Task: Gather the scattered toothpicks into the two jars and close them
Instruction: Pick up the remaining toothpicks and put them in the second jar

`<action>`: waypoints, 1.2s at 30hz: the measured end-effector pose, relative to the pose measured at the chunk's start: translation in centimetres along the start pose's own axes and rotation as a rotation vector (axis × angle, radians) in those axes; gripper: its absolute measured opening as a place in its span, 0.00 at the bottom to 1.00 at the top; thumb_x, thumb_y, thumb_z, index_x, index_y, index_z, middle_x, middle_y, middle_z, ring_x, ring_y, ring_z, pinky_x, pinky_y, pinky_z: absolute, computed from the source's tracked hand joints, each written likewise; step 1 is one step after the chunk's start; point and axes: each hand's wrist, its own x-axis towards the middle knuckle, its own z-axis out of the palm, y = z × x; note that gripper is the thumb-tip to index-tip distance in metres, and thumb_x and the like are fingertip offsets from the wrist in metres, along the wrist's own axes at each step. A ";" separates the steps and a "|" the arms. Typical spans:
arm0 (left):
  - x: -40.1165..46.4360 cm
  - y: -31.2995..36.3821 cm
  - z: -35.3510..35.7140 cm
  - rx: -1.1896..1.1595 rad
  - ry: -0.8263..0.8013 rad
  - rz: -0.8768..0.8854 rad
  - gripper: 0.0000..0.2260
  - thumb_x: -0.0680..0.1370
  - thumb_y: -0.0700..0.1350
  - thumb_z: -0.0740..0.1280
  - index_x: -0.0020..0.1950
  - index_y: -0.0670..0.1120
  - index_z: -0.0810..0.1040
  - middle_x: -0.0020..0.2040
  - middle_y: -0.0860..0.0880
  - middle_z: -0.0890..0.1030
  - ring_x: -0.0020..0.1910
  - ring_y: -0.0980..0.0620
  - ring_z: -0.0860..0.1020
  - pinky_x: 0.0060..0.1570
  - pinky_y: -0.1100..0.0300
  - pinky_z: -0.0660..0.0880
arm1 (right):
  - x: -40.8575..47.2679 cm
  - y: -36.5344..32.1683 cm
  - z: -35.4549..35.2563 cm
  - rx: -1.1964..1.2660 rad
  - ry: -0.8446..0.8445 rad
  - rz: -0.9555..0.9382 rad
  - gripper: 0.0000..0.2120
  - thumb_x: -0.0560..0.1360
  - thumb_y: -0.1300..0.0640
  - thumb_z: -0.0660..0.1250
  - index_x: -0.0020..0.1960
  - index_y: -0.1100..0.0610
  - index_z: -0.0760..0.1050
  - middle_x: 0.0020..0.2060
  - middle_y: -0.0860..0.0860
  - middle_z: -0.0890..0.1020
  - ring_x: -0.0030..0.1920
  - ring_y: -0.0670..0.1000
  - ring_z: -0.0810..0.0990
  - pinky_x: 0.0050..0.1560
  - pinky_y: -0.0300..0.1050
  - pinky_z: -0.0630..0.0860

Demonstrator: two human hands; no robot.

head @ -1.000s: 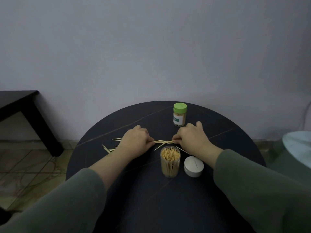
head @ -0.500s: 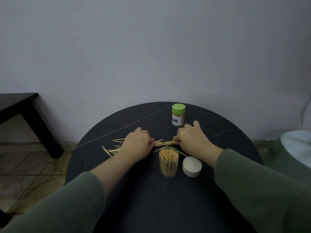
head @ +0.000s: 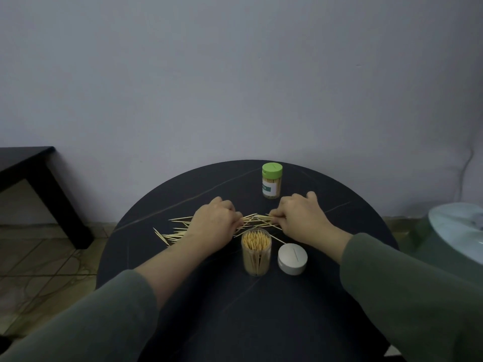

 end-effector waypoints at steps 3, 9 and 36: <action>-0.1 0.0 0.1 -0.054 0.056 -0.033 0.14 0.82 0.55 0.57 0.61 0.55 0.79 0.57 0.54 0.77 0.54 0.56 0.71 0.49 0.63 0.71 | -0.3 0.2 -0.3 0.134 0.055 0.047 0.13 0.80 0.49 0.61 0.63 0.46 0.78 0.52 0.45 0.78 0.56 0.49 0.73 0.62 0.51 0.62; -0.5 -0.3 -0.4 -0.237 0.063 -0.155 0.13 0.80 0.53 0.62 0.62 0.53 0.80 0.57 0.54 0.79 0.56 0.55 0.73 0.55 0.60 0.73 | -0.7 0.5 -0.6 0.433 0.154 0.164 0.14 0.79 0.49 0.64 0.62 0.49 0.78 0.47 0.41 0.74 0.51 0.44 0.71 0.60 0.50 0.62; -3.2 4.6 -3.1 -1.605 0.206 -0.444 0.11 0.78 0.47 0.65 0.57 0.47 0.82 0.52 0.51 0.85 0.48 0.62 0.79 0.55 0.59 0.70 | -3.5 -4.7 -1.4 1.482 0.172 0.254 0.15 0.77 0.56 0.67 0.62 0.57 0.79 0.55 0.46 0.83 0.58 0.42 0.79 0.53 0.34 0.74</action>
